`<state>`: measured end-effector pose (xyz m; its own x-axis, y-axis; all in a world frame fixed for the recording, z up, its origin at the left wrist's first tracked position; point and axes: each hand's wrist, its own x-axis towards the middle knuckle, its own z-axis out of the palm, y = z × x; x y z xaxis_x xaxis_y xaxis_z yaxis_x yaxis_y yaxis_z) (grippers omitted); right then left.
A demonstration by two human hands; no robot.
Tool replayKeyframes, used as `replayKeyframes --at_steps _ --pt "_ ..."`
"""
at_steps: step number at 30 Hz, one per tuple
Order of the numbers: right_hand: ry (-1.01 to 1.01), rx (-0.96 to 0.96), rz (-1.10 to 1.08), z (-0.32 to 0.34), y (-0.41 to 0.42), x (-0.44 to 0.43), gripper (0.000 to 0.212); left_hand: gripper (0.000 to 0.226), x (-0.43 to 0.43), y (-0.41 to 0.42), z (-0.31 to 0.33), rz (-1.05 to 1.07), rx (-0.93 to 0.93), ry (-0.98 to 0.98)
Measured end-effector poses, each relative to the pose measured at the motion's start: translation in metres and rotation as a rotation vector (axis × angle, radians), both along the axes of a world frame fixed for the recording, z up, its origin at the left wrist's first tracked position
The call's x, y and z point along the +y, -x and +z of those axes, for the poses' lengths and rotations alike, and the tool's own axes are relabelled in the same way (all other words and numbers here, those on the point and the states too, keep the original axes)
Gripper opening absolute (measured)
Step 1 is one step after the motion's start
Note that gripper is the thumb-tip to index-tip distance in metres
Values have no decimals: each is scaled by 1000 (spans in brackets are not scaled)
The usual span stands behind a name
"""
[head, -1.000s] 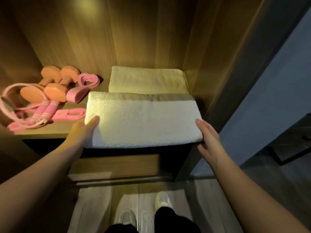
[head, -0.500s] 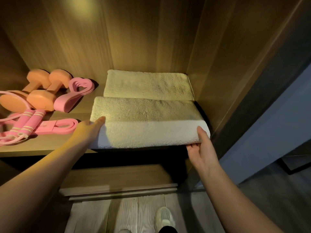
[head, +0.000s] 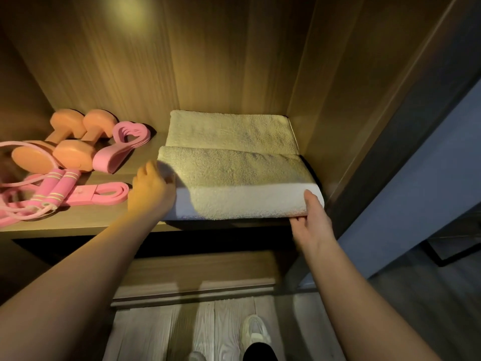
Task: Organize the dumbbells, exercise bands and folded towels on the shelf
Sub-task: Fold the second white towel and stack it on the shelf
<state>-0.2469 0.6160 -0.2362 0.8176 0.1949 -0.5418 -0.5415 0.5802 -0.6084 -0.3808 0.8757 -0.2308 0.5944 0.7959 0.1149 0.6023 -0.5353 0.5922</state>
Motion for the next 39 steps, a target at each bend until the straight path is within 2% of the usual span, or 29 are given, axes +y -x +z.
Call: replayKeyframes --at_steps 2,4,6,7,9,11,13,18,25,30,32,35,39 --pt "166 -32 68 4 6 -18 50 68 -6 11 2 -181 30 -262" --pt "422 -160 214 9 24 -33 43 83 -8 23 2 -421 156 -409" --pt "896 -468 413 10 41 -44 41 102 -10 31 1 -566 315 -472" --pt "1147 -690 479 8 43 -46 50 109 -10 33 1 -598 382 -502" --pt "1525 -1127 544 5 38 -47 69 115 -9 29 1 -606 460 -573" --pt "1796 -1439 589 0 18 -40 82 120 -11 19 2 -583 480 -620" --pt "1927 -1529 734 -2 -6 -28 92 123 -16 10 3 -568 498 -633" --pt "2016 -1463 916 -3 -45 -7 91 111 -25 -7 -1 -544 581 -636" --pt "1973 -1444 952 -2 -52 -5 89 110 -20 -14 1 -547 593 -572" --pt "1897 -1404 1085 17 -47 -9 92 113 -16 -8 7 -578 587 -508" --pt "1854 -1458 1119 25 -43 -7 93 115 -16 -7 9 -596 557 -523" --pt "1856 -1597 1241 26 -39 4 107 117 -18 -14 4 -621 550 -592" --pt "1801 -1441 1305 19 -57 20 110 111 -14 -24 0 -610 545 -577"
